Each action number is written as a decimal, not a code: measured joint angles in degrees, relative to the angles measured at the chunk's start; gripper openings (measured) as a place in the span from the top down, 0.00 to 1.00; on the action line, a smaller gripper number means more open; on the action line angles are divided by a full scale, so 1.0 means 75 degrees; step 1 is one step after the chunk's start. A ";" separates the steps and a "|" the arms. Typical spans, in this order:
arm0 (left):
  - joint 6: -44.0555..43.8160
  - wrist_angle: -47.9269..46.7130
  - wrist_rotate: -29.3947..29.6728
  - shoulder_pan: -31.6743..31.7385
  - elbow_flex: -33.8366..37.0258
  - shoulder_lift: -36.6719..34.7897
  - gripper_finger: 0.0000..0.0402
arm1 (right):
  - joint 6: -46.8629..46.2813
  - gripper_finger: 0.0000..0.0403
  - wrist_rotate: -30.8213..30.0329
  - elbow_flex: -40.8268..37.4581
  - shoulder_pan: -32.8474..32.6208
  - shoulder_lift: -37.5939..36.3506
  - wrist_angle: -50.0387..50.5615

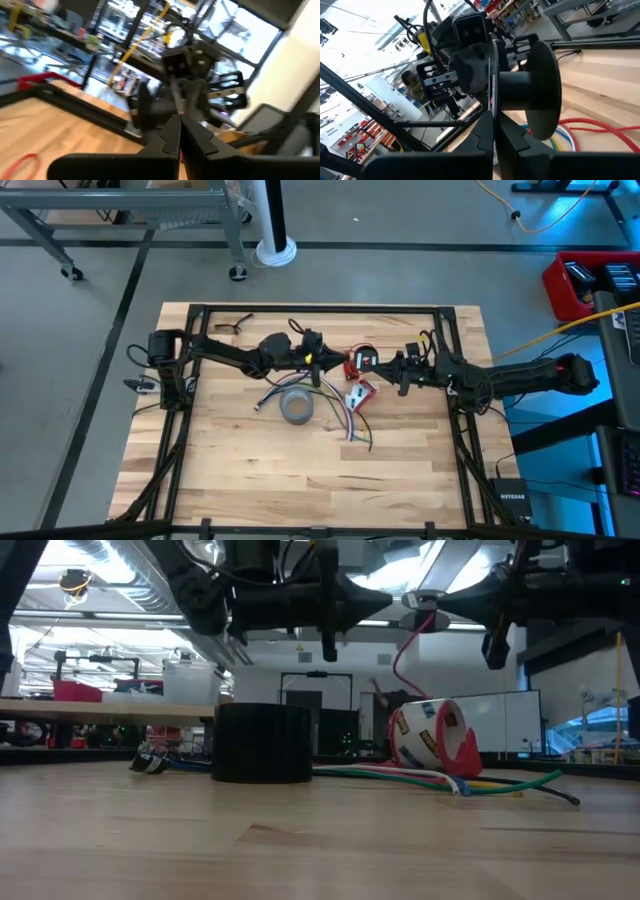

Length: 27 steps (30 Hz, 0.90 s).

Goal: Coil cords
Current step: Coil the red wire on the black spool

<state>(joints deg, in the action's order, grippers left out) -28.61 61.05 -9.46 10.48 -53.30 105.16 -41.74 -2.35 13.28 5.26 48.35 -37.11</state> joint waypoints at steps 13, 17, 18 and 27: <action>-0.0402 -0.0058 -0.0220 -0.0169 0.0000 -0.0006 0.79 | 0.0003 0.99 0.0060 0.0000 0.0000 0.0040 -0.0072; -0.0363 -0.0069 0.0217 -0.0166 0.0000 -0.0006 0.73 | 0.0000 0.99 0.0064 0.0000 0.0000 0.0040 -0.0075; -0.0378 -0.0075 0.0273 -0.0163 0.0000 -0.0006 0.73 | -0.0001 0.99 0.0064 0.0000 0.0000 0.0040 -0.0075; -0.0423 -0.0281 0.0301 -0.0190 -0.0010 -0.0006 0.72 | -0.0003 0.99 0.0067 0.0000 0.0000 0.0040 -0.0078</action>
<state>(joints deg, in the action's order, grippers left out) -31.79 58.95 -7.20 9.05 -53.37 105.12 -41.76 -1.85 13.28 5.26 48.64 -37.69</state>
